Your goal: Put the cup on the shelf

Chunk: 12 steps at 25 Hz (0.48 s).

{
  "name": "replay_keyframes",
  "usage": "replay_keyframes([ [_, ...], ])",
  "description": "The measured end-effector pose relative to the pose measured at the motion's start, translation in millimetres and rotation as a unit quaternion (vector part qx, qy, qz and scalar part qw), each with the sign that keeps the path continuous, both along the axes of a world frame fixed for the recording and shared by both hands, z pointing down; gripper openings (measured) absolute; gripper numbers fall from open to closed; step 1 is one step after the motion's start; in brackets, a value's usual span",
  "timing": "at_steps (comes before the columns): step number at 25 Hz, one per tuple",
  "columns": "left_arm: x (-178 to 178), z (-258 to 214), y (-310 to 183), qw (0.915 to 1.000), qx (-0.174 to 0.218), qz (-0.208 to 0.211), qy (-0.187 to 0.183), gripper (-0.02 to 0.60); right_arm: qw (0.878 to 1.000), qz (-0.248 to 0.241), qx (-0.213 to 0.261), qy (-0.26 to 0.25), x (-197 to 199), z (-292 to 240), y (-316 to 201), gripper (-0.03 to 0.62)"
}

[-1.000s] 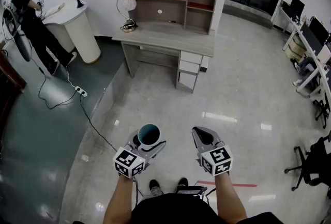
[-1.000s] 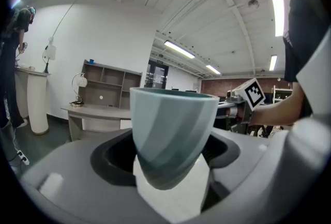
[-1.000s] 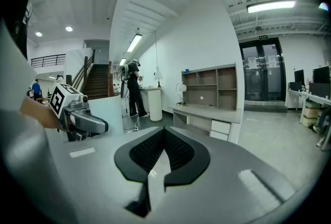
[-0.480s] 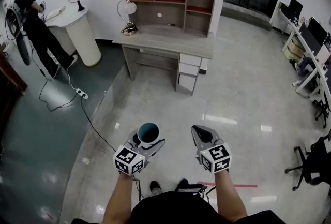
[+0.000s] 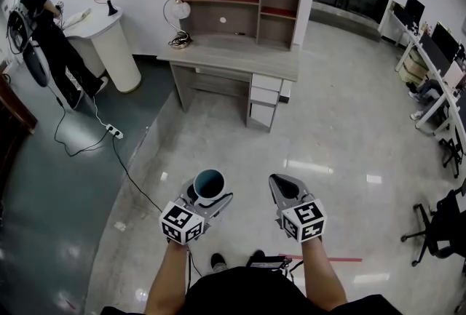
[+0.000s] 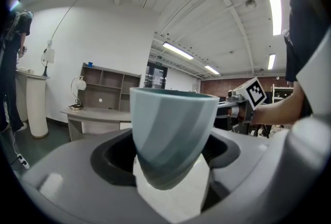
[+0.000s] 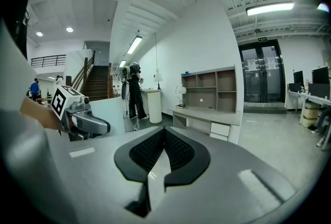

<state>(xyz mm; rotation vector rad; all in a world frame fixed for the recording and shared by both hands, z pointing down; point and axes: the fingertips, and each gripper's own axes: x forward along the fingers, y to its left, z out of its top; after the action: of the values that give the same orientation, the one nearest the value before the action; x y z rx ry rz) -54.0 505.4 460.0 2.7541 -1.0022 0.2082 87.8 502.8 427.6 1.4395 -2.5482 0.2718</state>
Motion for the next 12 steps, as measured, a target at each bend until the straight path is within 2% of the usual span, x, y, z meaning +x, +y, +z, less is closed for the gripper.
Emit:
replay_keyframes([
  [12,10.3,2.9,-3.2,1.0000,-0.001,-0.001,-0.002,0.362,1.000,-0.003,-0.003,-0.006,12.2,2.8,-2.8,0.012],
])
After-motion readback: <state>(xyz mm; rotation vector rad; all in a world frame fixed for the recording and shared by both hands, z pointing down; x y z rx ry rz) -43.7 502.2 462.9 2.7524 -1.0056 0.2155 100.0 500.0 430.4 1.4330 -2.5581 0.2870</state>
